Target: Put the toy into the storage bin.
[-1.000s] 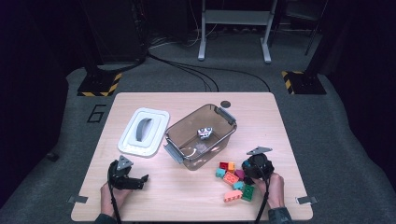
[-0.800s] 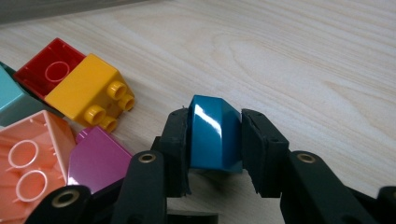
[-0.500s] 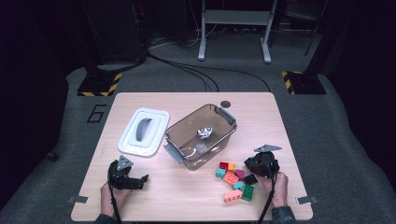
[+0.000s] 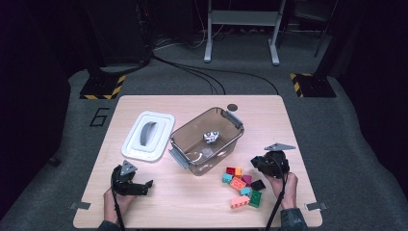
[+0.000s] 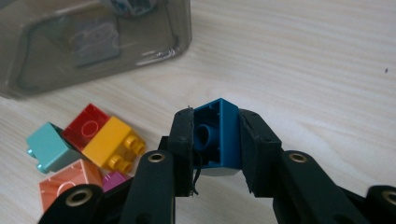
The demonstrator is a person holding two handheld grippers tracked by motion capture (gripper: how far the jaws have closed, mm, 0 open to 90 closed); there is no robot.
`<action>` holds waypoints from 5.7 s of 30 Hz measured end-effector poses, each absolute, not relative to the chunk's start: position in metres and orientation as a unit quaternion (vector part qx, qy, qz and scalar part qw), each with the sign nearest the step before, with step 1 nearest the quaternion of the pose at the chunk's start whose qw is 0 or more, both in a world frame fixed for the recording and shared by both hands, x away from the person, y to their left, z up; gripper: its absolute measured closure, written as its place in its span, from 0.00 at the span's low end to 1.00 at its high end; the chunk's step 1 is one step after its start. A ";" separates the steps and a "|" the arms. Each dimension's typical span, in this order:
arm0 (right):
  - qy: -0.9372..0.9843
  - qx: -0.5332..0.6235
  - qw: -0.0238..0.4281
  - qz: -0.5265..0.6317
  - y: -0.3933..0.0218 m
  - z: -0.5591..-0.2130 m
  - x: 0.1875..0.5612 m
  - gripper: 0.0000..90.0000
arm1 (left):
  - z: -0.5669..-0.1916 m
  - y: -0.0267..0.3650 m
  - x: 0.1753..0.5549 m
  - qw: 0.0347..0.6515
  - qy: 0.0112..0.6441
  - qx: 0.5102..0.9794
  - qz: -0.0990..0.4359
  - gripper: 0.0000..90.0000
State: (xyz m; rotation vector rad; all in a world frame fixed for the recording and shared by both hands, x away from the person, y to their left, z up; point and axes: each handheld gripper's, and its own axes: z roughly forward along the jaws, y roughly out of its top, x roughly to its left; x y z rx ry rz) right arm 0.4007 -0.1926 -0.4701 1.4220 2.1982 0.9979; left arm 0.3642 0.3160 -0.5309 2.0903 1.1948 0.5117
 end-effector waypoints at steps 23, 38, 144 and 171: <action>0.756 0.488 0.205 0.384 -0.194 -0.417 0.434 0.76 | -0.530 0.316 0.364 0.329 0.457 0.803 0.194 0.00; 0.751 0.457 0.230 0.416 -0.180 -0.377 0.458 0.76 | -0.531 0.315 0.364 0.333 0.459 0.800 0.198 0.00; 0.797 0.487 0.107 0.341 -0.183 -0.496 0.376 0.59 | -0.531 0.315 0.364 0.334 0.459 0.799 0.199 0.00; 0.793 0.508 0.138 0.307 -0.175 -0.502 0.383 0.66 | -0.531 0.315 0.364 0.333 0.459 0.799 0.199 0.00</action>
